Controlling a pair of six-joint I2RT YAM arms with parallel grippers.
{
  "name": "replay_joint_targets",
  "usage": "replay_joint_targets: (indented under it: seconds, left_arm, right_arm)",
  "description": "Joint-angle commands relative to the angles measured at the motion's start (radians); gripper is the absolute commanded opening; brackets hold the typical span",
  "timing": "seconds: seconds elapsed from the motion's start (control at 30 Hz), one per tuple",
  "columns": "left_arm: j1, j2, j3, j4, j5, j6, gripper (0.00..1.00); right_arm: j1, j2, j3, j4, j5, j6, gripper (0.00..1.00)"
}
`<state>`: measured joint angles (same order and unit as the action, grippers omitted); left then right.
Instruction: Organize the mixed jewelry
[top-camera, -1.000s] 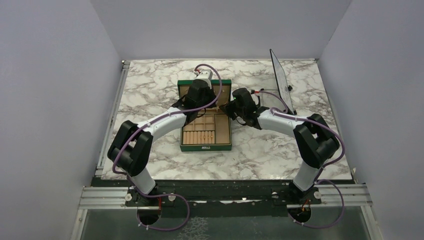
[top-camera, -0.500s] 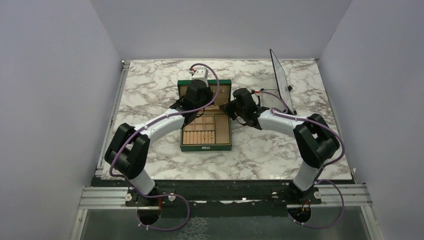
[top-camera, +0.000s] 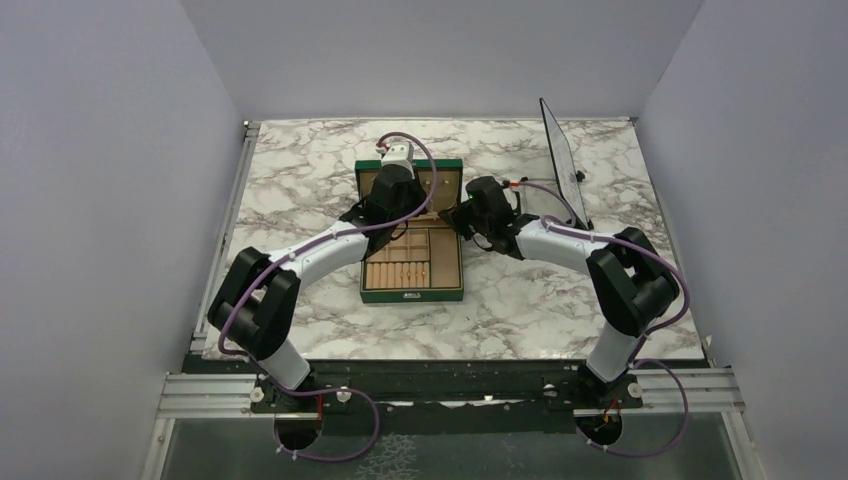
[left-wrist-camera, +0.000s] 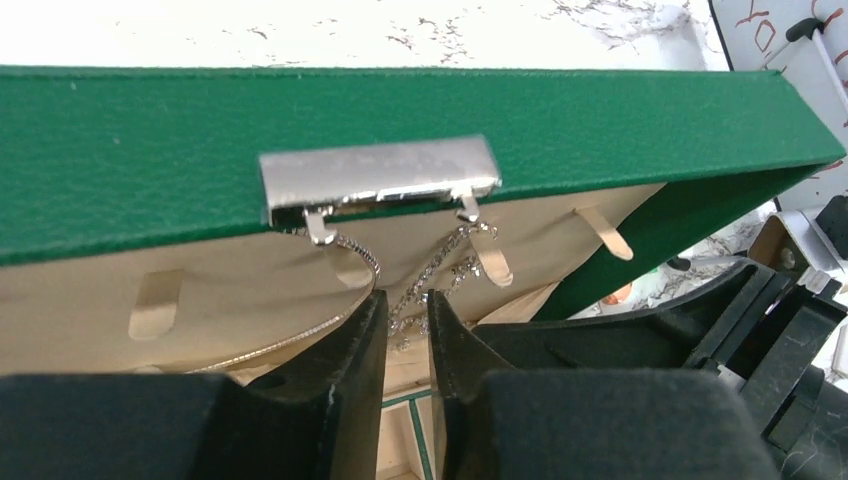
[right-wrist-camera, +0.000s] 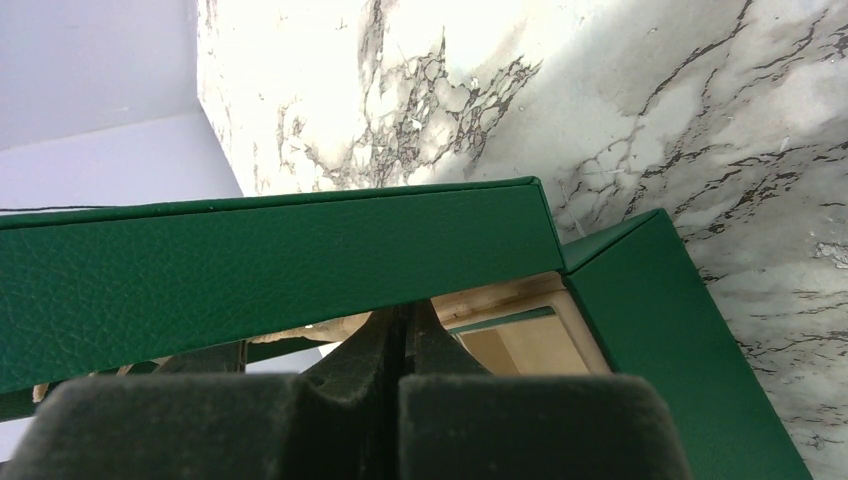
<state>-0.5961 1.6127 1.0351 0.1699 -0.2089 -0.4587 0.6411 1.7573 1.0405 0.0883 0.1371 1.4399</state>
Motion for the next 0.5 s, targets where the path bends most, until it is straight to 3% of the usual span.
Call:
replay_joint_targets:
  seconds: [0.0,0.23,0.47]
  left_arm:
    - [0.001,-0.047,-0.021,-0.015,0.009,-0.009,0.25]
    - [0.001,-0.103,-0.059,-0.038,0.045,-0.027,0.51]
    - [0.001,-0.136,-0.092,-0.056,0.194,-0.058,0.58]
  right_arm:
    - [0.008,-0.012,-0.027,-0.065,-0.060,-0.006,0.01]
    - [0.006,-0.015,-0.030,-0.065,-0.062,-0.006,0.01]
    - [0.005,-0.012,-0.033,-0.060,-0.068,-0.003,0.01]
